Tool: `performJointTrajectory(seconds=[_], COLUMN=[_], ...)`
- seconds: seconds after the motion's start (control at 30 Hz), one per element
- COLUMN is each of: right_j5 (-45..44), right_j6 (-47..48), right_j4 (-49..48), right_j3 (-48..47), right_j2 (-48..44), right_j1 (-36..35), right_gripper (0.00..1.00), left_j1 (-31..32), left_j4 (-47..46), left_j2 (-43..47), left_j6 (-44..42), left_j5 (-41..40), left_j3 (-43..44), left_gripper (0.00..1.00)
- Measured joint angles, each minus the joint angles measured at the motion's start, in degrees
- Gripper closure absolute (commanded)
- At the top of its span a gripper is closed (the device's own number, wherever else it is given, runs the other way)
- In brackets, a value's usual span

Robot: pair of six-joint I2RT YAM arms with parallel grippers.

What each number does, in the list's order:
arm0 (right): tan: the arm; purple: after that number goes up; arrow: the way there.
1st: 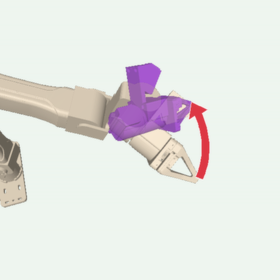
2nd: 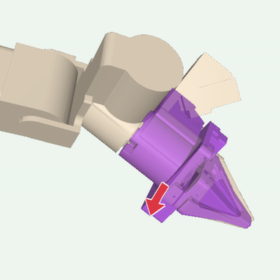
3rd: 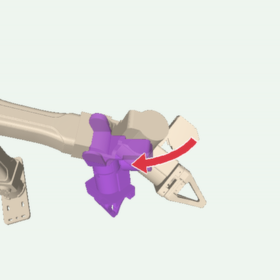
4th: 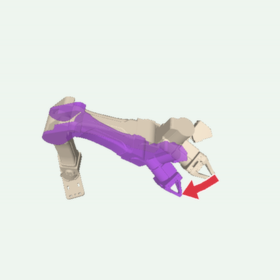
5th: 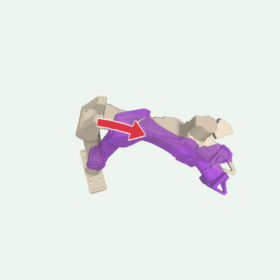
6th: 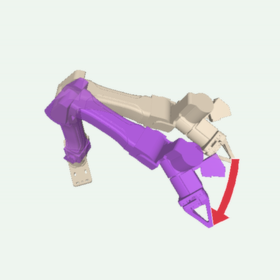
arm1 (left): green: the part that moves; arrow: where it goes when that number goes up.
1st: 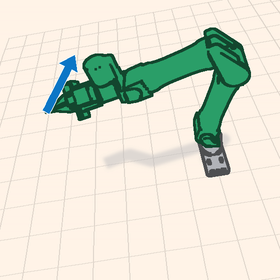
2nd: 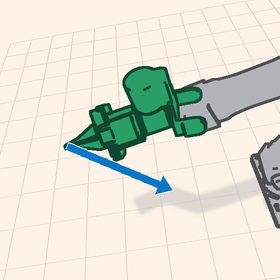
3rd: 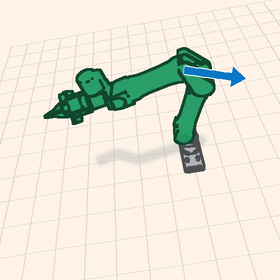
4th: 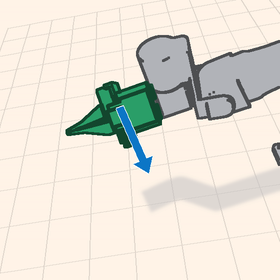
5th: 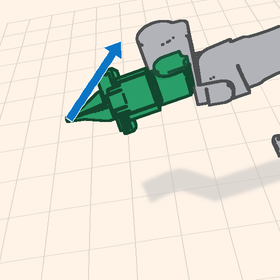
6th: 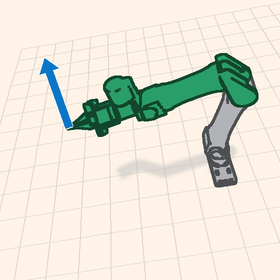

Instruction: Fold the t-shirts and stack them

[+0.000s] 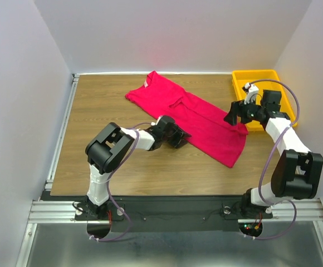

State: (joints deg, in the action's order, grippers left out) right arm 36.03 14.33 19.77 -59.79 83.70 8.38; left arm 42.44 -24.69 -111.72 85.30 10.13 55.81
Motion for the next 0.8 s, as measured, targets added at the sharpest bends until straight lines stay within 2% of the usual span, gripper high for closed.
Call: performJointTrajectory(seconds=[0.07,0.1,0.17,0.2,0.27,0.37,0.43,0.57,0.63,0.8], right_j5=[0.7,1.6,2.5,3.0,4.1,5.2,5.9,7.0,7.3,7.9], right_j6=[0.0,0.0,0.0,0.0,0.0,-0.1,-0.1,-0.1,-0.2,-0.2], right_j4=[-0.6,-1.0,-1.2,-1.2,-1.4,-1.5,-2.0,-2.3,-2.3,-2.3], right_j3=[0.3,0.4,0.7,0.7,0.8,0.9,1.4,1.9,1.9,1.9], right_j2=[-0.5,-0.9,-1.3,-1.5,-1.7,-2.0,-2.5,-3.3,-3.4,-3.5], right_j1=[0.6,1.1,1.6,1.8,2.1,2.2,2.2,2.8,3.0,3.3], right_gripper=[0.07,0.07,0.07,0.07,0.07,0.07,0.07,0.07,0.07,0.07], left_j1=[0.3,0.4,0.6,0.6,0.6,0.7,0.7,0.7,0.6,0.2], left_j4=[2.3,3.2,4.5,5.1,6.4,7.5,8.2,8.5,8.4,7.8], left_j2=[-1.4,-1.9,-2.1,-2.2,-2.3,-2.7,-2.9,-2.9,-2.9,-0.6], left_j6=[0.6,0.9,1.2,1.7,1.6,1.5,1.0,-0.5,-2.0,-6.8], left_j5=[-0.4,-0.5,-0.9,-1.2,-1.8,-2.1,-2.6,-3.1,-3.2,-3.8], left_j3=[2.8,3.8,4.6,4.7,5.3,6.0,6.3,6.3,6.3,3.5], left_gripper=[0.49,0.53,0.55,0.60,0.63,0.75,0.78,0.96,1.00,1.00])
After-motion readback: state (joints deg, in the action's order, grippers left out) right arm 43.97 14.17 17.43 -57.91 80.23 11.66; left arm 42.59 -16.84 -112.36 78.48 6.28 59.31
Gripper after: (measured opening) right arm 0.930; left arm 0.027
